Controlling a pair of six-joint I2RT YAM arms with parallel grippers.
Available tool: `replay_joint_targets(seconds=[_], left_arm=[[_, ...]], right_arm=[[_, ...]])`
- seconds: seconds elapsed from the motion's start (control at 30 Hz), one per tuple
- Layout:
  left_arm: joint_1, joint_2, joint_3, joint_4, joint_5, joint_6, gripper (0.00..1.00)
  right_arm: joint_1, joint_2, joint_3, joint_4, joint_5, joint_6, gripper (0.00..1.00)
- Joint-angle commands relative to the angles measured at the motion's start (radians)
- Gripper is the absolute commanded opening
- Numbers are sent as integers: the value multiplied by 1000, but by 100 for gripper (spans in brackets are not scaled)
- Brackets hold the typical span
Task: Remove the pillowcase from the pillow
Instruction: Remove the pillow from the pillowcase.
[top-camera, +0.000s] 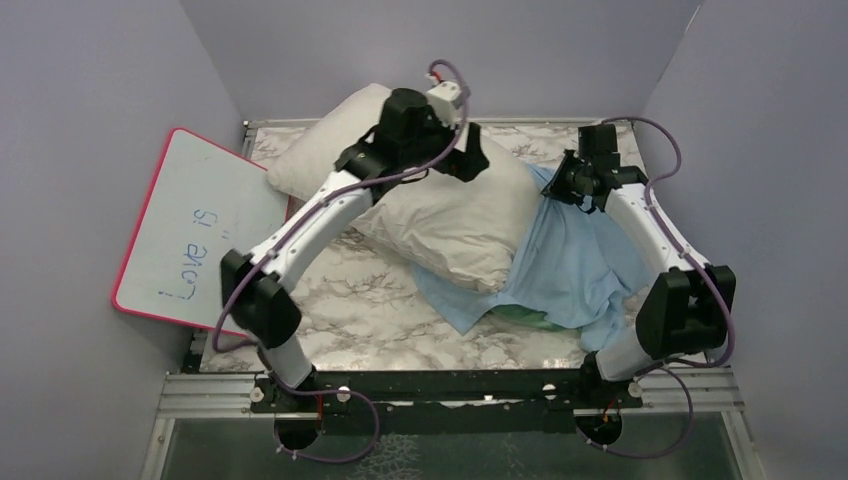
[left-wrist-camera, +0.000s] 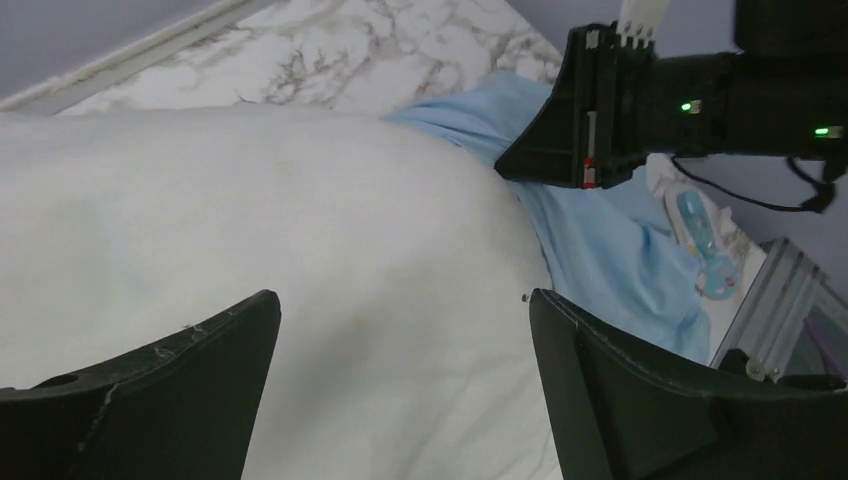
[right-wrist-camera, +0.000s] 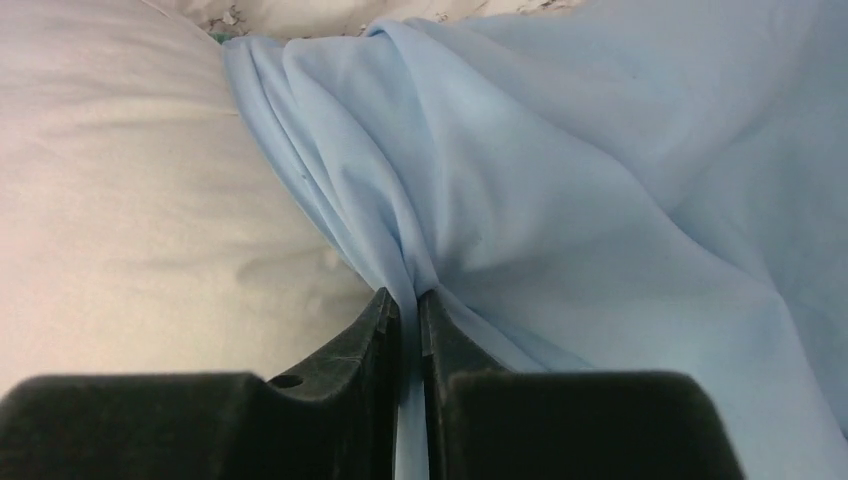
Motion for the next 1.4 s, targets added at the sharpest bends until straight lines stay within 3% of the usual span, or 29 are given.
replay_joint_targets(seconds=[0.0, 0.1, 0.17, 0.23, 0.3, 0.37, 0.4, 0.63, 0.87, 1.13, 1.37], left_arm=[[-126, 339, 263, -166, -98, 147, 97], [-153, 470, 343, -239, -160, 166, 97], [-155, 507, 327, -270, -184, 163, 90], [-155, 508, 262, -270, -222, 161, 63], [-156, 499, 205, -269, -261, 161, 43], [-154, 483, 166, -259, -268, 164, 4], [-154, 468, 149, -246, -269, 163, 0], [-116, 342, 119, -163, -207, 112, 0], [-11, 194, 93, -73, -63, 18, 0], [13, 193, 165, -35, 2, -49, 0], [23, 281, 344, -30, 112, -126, 0]], right_arm=[[-7, -123, -87, 42, 3, -33, 16], [-6, -158, -123, 11, 61, -28, 8], [-13, -175, -131, -20, 157, -20, 3], [-40, -187, -126, -52, 203, -18, 1], [-75, -205, -121, -56, 219, -15, 1], [-103, -220, -122, -54, 227, -19, 1], [-123, -224, -119, -58, 240, -20, 1], [-263, -255, -125, -111, 353, -32, 1], [-426, -287, -189, -109, 277, -71, 1], [-425, -410, -361, -43, -173, -86, 5], [-407, -489, -521, -11, -444, -123, 12]])
